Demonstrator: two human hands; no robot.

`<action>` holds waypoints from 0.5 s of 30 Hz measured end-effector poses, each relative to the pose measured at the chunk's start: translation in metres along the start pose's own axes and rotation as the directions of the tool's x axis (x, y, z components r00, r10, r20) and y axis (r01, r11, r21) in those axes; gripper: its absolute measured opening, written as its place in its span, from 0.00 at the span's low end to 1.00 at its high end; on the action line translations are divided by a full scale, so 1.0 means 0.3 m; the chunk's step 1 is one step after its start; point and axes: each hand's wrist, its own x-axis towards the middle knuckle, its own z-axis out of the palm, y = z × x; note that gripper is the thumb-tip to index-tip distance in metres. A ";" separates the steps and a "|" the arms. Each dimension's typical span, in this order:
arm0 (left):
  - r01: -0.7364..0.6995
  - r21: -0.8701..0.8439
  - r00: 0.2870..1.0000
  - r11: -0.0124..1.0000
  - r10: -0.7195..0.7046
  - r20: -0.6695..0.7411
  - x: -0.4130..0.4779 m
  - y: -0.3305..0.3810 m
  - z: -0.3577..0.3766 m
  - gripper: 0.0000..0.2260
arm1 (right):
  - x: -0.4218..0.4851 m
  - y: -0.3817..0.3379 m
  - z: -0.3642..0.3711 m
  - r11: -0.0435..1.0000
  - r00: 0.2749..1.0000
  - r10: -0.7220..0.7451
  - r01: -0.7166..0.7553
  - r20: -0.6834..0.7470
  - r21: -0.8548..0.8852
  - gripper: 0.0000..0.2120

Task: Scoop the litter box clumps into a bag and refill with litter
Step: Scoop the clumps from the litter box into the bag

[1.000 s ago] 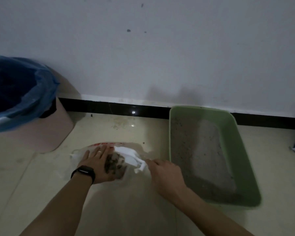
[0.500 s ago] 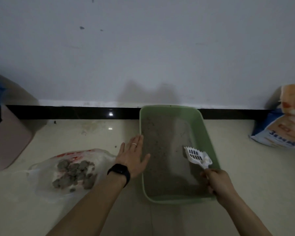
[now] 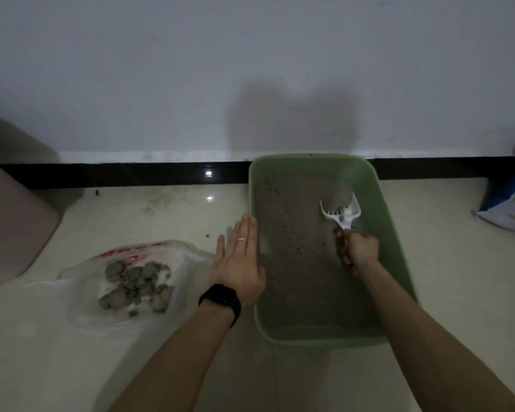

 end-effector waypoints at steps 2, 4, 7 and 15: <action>0.009 0.004 1.000 1.000 -0.009 -0.003 -0.002 -0.006 -0.002 0.39 | -0.006 0.015 0.009 1.000 1.000 -0.016 0.016 0.005 -0.013 0.09; 0.012 0.000 1.000 1.000 -0.012 -0.004 -0.003 -0.007 0.000 0.40 | -0.024 0.038 -0.005 0.998 0.998 -0.049 0.050 0.032 -0.031 0.11; 0.015 0.002 1.000 1.000 -0.015 -0.009 0.002 -0.016 0.000 0.40 | -0.063 0.067 -0.033 0.995 0.992 -0.101 0.100 0.075 0.011 0.11; 0.032 0.036 0.999 0.999 -0.034 0.036 -0.008 -0.004 -0.010 0.40 | -0.255 0.085 -0.116 0.969 0.961 -0.248 0.244 0.122 0.046 0.07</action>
